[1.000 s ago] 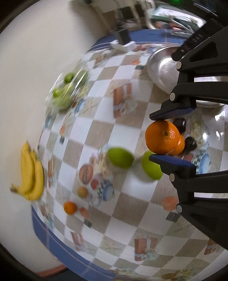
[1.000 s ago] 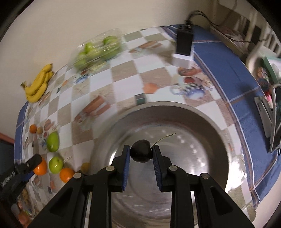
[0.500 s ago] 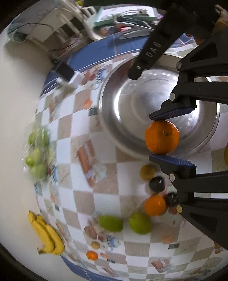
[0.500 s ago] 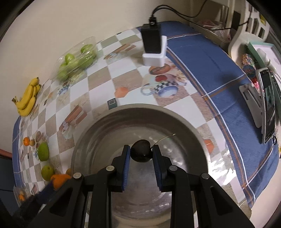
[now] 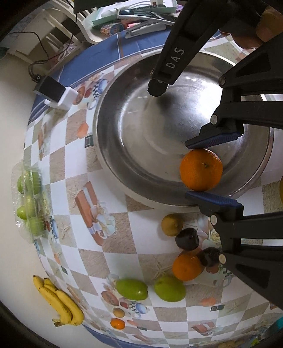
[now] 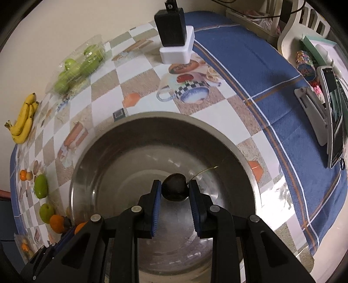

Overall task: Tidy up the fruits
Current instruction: 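Carry both fruits over the steel bowl while the left tool opens, dropping the orange, then open the right tool to drop the dark plum into the steel bowl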

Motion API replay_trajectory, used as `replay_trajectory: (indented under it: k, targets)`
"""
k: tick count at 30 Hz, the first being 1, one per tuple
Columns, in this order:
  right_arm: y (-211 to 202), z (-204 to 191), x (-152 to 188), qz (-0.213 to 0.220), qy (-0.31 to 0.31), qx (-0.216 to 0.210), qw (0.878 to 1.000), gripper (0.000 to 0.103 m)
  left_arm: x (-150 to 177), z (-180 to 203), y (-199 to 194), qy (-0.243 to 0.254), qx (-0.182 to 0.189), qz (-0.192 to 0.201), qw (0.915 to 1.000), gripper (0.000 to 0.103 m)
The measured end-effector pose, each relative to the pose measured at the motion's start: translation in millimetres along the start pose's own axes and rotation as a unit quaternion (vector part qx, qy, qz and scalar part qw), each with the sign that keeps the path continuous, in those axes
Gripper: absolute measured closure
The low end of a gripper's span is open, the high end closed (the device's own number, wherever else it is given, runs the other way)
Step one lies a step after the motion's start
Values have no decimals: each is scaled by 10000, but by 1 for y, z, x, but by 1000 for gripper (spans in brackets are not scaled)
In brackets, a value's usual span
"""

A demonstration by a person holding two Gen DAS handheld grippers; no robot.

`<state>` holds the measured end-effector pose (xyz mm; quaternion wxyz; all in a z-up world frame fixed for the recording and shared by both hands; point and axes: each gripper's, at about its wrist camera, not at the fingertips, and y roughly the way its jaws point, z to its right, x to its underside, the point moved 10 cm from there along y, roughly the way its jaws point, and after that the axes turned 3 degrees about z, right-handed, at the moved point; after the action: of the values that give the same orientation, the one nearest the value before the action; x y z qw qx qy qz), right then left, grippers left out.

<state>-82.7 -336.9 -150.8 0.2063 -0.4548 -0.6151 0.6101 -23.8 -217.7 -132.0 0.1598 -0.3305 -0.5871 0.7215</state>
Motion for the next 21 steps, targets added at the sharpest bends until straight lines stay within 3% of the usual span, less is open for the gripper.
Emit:
replay_trajectory:
  k: [10, 14, 21]
  targets:
    - [5, 7, 1, -130, 123, 133, 9998, 74, 0, 3, 0, 156, -41, 72, 9998, 47]
    - [-2, 10, -3, -42, 143, 178, 9997, 59, -3, 2, -5, 185, -99, 133, 9997, 46]
    - [-22, 6, -12, 199, 84, 152, 9997, 48, -13, -13, -15, -139, -74, 247, 9996, 41]
